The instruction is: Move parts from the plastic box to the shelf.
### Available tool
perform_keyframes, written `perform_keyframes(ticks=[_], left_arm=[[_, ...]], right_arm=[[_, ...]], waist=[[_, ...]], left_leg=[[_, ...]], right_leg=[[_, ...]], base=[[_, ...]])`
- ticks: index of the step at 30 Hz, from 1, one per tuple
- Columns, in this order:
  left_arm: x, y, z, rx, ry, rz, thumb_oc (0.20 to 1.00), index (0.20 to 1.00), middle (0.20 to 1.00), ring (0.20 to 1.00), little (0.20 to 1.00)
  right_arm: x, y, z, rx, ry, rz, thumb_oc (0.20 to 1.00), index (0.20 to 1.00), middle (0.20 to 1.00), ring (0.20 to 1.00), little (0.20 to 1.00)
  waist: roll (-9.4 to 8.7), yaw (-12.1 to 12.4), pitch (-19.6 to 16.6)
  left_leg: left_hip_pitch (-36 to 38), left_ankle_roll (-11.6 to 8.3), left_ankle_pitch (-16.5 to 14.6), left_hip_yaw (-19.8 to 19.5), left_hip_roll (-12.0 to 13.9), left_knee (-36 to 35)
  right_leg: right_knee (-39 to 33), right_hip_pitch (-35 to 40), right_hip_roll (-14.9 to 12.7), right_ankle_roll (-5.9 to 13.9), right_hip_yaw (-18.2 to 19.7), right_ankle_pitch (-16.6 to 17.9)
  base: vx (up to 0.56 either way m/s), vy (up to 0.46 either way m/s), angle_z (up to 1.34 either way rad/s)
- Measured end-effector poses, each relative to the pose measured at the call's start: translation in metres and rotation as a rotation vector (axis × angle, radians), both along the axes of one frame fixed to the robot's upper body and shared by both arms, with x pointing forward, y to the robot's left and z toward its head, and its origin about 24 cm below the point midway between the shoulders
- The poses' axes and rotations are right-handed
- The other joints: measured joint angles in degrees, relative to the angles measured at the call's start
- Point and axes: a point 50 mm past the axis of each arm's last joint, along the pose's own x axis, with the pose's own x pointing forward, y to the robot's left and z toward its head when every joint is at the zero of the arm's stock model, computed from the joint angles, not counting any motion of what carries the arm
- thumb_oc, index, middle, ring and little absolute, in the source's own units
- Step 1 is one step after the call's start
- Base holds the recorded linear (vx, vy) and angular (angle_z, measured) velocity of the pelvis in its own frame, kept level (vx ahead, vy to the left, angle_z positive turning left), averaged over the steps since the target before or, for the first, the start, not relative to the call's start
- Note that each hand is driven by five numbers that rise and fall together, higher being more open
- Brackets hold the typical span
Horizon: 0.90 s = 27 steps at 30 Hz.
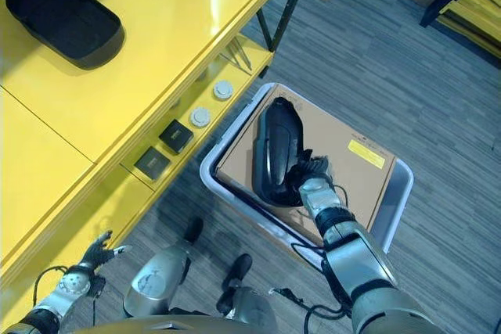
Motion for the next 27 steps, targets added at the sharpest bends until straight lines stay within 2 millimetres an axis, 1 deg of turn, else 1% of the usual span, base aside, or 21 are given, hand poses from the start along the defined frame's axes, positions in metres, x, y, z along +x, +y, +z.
perform_keyframes(ticks=[1,3,4,5,6,7,8,10,11,12,14,15,18,20,21,24,25,26,27], left_arm=[[0.014,-0.007,0.018,-0.059,-0.076,-0.032,1.0,1.0,1.0,1.0,1.0],[0.034,-0.022,0.056,-0.151,-0.238,-0.15,1.0,1.0,1.0,1.0,1.0],[0.052,-0.038,0.097,-0.267,-0.368,-0.244,1.0,1.0,1.0,1.0,1.0],[0.059,-0.054,0.121,-0.36,-0.427,-0.346,1.0,1.0,1.0,1.0,1.0],[0.063,-0.062,0.13,-0.406,-0.444,-0.386,1.0,1.0,1.0,1.0,1.0],[0.066,-0.07,0.138,-0.467,-0.443,-0.424,1.0,1.0,1.0,1.0,1.0],[0.075,-0.085,0.15,-0.557,-0.465,-0.484,1.0,1.0,1.0,1.0,1.0],[0.079,-0.11,0.156,-0.676,-0.458,-0.529,1.0,1.0,1.0,1.0,1.0],[0.08,-0.124,0.156,-0.708,-0.429,-0.562,1.0,1.0,1.0,1.0,1.0],[0.085,-0.141,0.151,-0.733,-0.354,-0.564,1.0,1.0,1.0,1.0,1.0],[0.092,-0.154,0.146,-0.735,-0.287,-0.546,1.0,1.0,1.0,1.0,1.0],[0.095,-0.157,0.143,-0.745,-0.258,-0.517,1.0,1.0,1.0,1.0,1.0],[0.1,-0.159,0.129,-0.74,-0.172,-0.414,1.0,1.0,1.0,1.0,1.0],[0.1,-0.16,0.114,-0.753,-0.085,-0.346,1.0,1.0,1.0,1.0,1.0],[0.098,-0.165,0.102,-0.778,-0.005,-0.292,1.0,1.0,1.0,1.0,1.0],[0.092,-0.179,0.097,-0.824,0.076,-0.274,1.0,1.0,1.0,1.0,1.0],[0.092,-0.183,0.094,-0.831,0.11,-0.245,1.0,1.0,1.0,1.0,1.0],[0.096,-0.187,0.095,-0.815,0.13,-0.222,1.0,1.0,1.0,1.0,1.0],[0.1,-0.188,0.095,-0.803,0.132,-0.214,1.0,1.0,1.0,1.0,1.0]], right_arm=[[-0.006,0.001,-0.002,0.031,-0.022,-0.006,0.2,0.2,0.2,0.2,0.2],[-0.02,0.001,-0.008,0.052,-0.043,-0.018,0.2,0.2,0.2,0.2,0.2],[-0.034,-0.006,-0.014,0.083,-0.046,-0.053,0.2,0.2,0.2,0.2,0.2],[-0.044,-0.01,-0.024,0.08,-0.011,-0.07,0.2,0.2,0.2,0.2,0.2],[-0.047,-0.011,-0.027,0.077,0.001,-0.073,0.2,0.2,0.2,0.2,0.2],[-0.048,-0.012,-0.027,0.064,0.004,-0.07,0.2,0.2,0.2,0.2,0.2],[-0.047,-0.012,-0.027,0.038,0.004,-0.06,0.2,0.2,0.2,0.2,0.2],[-0.047,-0.011,-0.025,0.039,-0.002,-0.055,0.2,0.2,0.2,0.2,0.2],[-0.046,-0.01,-0.024,0.034,-0.005,-0.045,0.2,0.2,0.2,0.2,0.2],[-0.04,0.0,-0.021,-0.001,-0.006,0.011,0.2,0.2,0.2,0.2,0.2],[-0.039,0.008,-0.02,-0.001,-0.008,0.048,0.2,0.2,0.2,0.2,0.2],[-0.038,0.012,-0.019,-0.001,-0.008,0.066,0.2,0.2,0.2,0.2,0.2],[-0.037,0.016,-0.018,-0.012,0.001,0.097,0.2,0.2,0.2,0.2,0.2],[-0.037,0.014,-0.018,-0.034,0.005,0.099,0.2,0.2,0.2,0.2,0.2],[-0.037,0.015,-0.018,-0.034,0.013,0.1,0.2,0.2,0.2,0.2,0.2],[-0.037,0.017,-0.018,-0.039,0.017,0.113,0.2,0.2,0.2,0.2,0.2],[-0.032,0.023,-0.016,-0.051,0.013,0.142,0.2,0.2,0.2,0.2,0.2],[-0.023,0.033,-0.007,-0.078,-0.008,0.199,0.2,0.2,0.2,0.2,0.2],[-0.018,0.035,-0.002,-0.085,-0.023,0.21,0.2,0.2,0.2,0.2,0.2]], waist=[[-0.02,-0.1,0.0],[0.0,-0.3,-0.5],[0.09,-1.3,-1.8],[0.14,-2.7,-4.1],[0.26,-3.8,-5.4],[0.53,-4.4,-5.7],[0.96,-5.7,-7.7],[2.16,-8.1,-10.1],[2.93,-9.1,-10.8],[3.95,-9.8,-11.5],[4.44,-11.7,-12.0],[4.5,-12.8,-12.2],[4.6,-14.5,-12.8],[4.46,-16.1,-13.6],[4.51,-16.9,-14.3],[4.45,-17.5,-14.5],[4.52,-17.6,-14.5],[4.53,-17.9,-14.5],[4.57,-17.9,-14.6]], left_leg=[[0.6,0.09,0.0,0.2,0.0,-0.1],[1.8,0.28,-0.2,0.3,0.0,-0.1],[2.7,0.57,-0.5,0.9,-0.1,-0.2],[3.7,1.26,-0.9,1.8,-0.2,-1.1],[4.4,1.4,-1.0,2.0,-0.2,-1.3],[5.2,1.21,-0.4,2.5,-0.2,-1.6],[5.9,1.65,-0.9,3.1,-0.1,-2.2],[6.5,1.6,-0.8,3.6,0.0,-2.3],[7.2,1.31,-0.5,4.6,0.3,-2.7],[8.7,1.3,0.0,6.2,0.7,-4.1],[9.6,1.28,0.0,6.8,0.9,-4.5],[9.9,1.25,0.0,7.2,1.1,-4.8],[11.3,1.1,0.1,9.2,1.7,-6.3],[11.4,1.04,0.0,9.8,1.9,-6.2],[11.5,1.16,0.1,10.5,2.1,-6.3],[12.1,1.1,0.1,11.2,2.4,-6.5],[12.6,1.09,0.1,11.9,2.6,-6.8],[13.0,1.03,0.1,12.4,2.9,-7.2],[13.1,1.03,0.1,12.6,2.9,-7.2]], right_leg=[[0.0,0.6,0.0,0.01,0.2,0.0],[0.1,1.6,-0.1,0.02,0.9,0.0],[0.1,2.2,-0.4,0.05,1.6,0.0],[0.2,2.6,-0.7,0.06,2.7,0.0],[0.1,2.8,-0.8,0.08,3.0,0.0],[0.1,3.7,-0.8,0.1,3.3,0.0],[-0.1,3.5,-0.8,0.18,4.3,0.0],[-0.4,3.7,-0.7,0.18,4.7,0.1],[-0.5,3.8,-0.6,0.13,5.5,0.1],[-0.5,3.9,-0.3,0.0,7.3,0.2],[-0.7,4.4,-0.2,-0.03,7.9,0.3],[-0.7,4.4,-0.1,-0.04,8.3,0.3],[-1.1,4.4,0.4,-0.3,10.1,0.5],[-1.8,4.4,0.6,-0.48,10.7,0.7],[-1.9,4.4,0.7,-0.54,11.0,0.9],[-1.9,4.4,1.1,-0.58,11.9,0.9],[-1.9,4.4,1.2,-0.67,12.3,0.9],[-1.9,4.4,1.4,-0.8,12.7,1.0],[-1.9,4.4,1.5,-0.83,12.8,1.1]], base=[[0.07,-0.04,-0.07],[0.1,-0.03,-0.12],[0.15,-0.017,-0.33],[0.12,-0.01,-0.35],[0.07,-0.009,-0.31],[0.02,-0.006,-0.28],[0.02,-0.01,-0.27],[0.03,0.006,-0.21],[0.06,0.018,-0.44],[0.05,0.014,-0.52],[0.04,0.01,-0.32],[0.03,0.004,-0.25],[0.03,-0.001,-0.36],[0.03,-0.003,-0.19],[0.03,-0.006,-0.16],[0.03,-0.002,-0.19],[0.03,0.002,-0.24],[0.02,0.002,-0.25],[0.02,0.002,-0.16]])
